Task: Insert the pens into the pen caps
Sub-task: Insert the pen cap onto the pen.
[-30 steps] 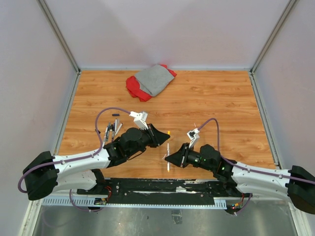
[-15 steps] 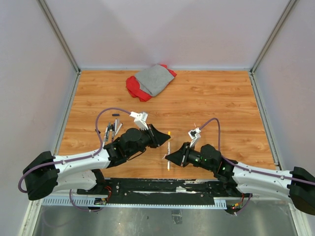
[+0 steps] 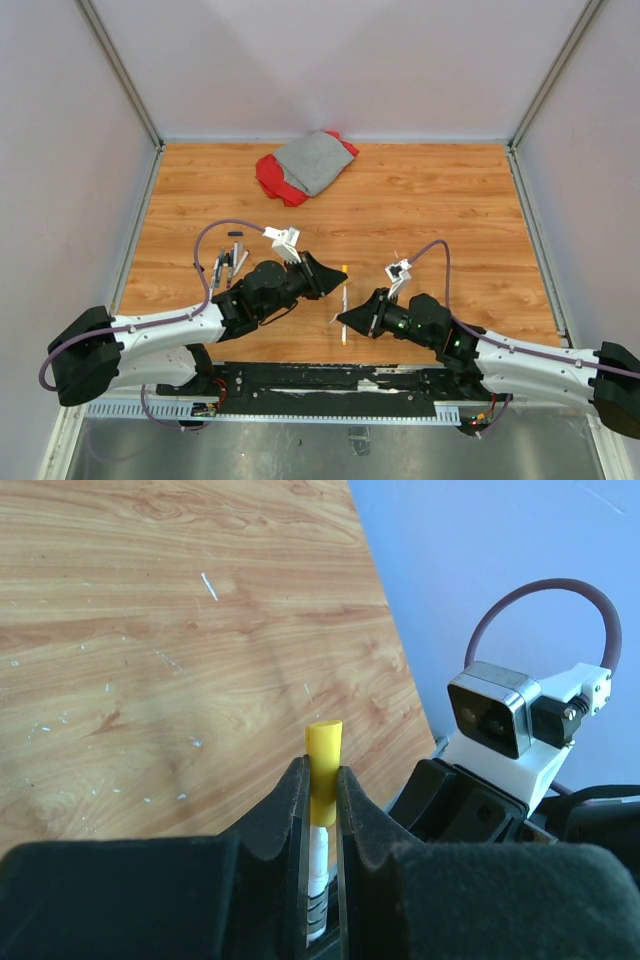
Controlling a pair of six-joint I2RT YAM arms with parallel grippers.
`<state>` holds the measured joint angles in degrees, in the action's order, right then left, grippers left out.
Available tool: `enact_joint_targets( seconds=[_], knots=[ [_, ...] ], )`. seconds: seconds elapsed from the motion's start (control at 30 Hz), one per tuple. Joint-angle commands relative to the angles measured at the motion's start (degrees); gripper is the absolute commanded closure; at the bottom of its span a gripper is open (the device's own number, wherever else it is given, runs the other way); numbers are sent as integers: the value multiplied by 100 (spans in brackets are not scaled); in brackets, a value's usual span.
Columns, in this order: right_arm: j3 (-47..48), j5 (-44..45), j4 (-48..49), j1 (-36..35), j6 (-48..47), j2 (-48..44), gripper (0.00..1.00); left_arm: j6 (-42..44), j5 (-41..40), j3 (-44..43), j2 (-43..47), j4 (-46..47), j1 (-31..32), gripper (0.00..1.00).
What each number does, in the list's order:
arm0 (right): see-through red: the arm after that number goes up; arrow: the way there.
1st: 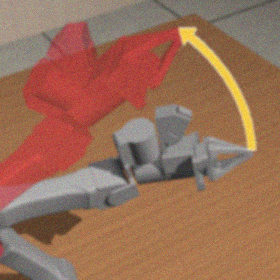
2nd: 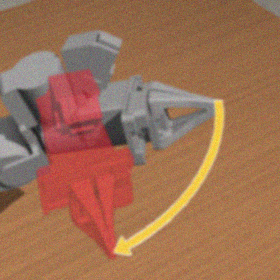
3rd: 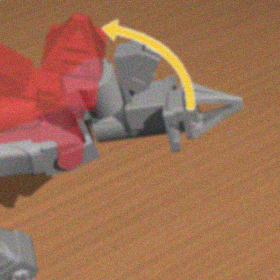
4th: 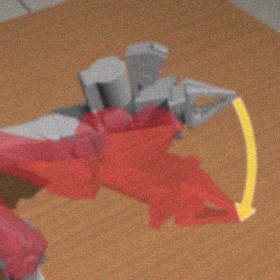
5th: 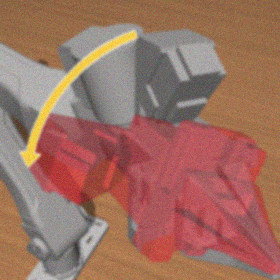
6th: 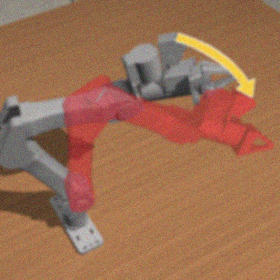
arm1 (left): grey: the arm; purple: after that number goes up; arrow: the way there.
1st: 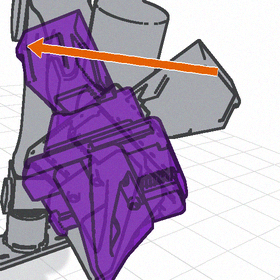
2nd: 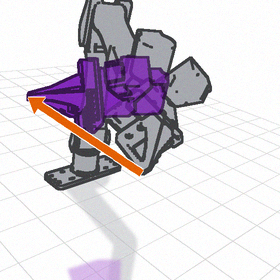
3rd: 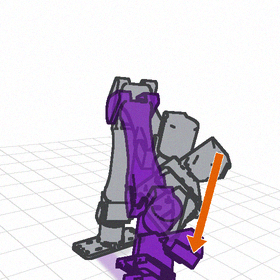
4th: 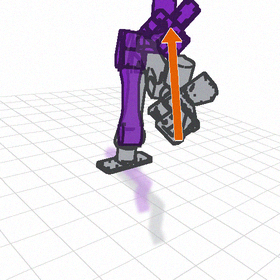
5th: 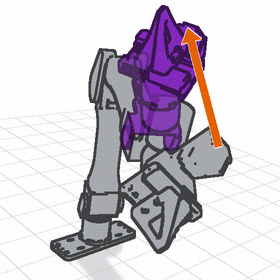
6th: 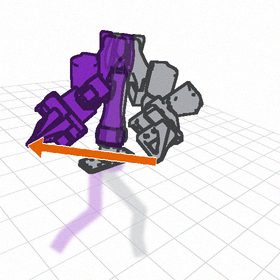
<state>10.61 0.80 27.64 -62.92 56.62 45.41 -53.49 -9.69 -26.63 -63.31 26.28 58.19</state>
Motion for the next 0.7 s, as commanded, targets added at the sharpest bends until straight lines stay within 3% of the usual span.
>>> enact_joint_targets(
  seconds=[0.0, 0.67],
  knots=[
    [227, 412, -35, -41, -103, -199, 99, 20, 83, 72, -45, 147, -42, 98],
    [341, 333, -22, 34, -194, -194, 99, 58, 205, 100, -244, 395, -39, 99]
  ],
)
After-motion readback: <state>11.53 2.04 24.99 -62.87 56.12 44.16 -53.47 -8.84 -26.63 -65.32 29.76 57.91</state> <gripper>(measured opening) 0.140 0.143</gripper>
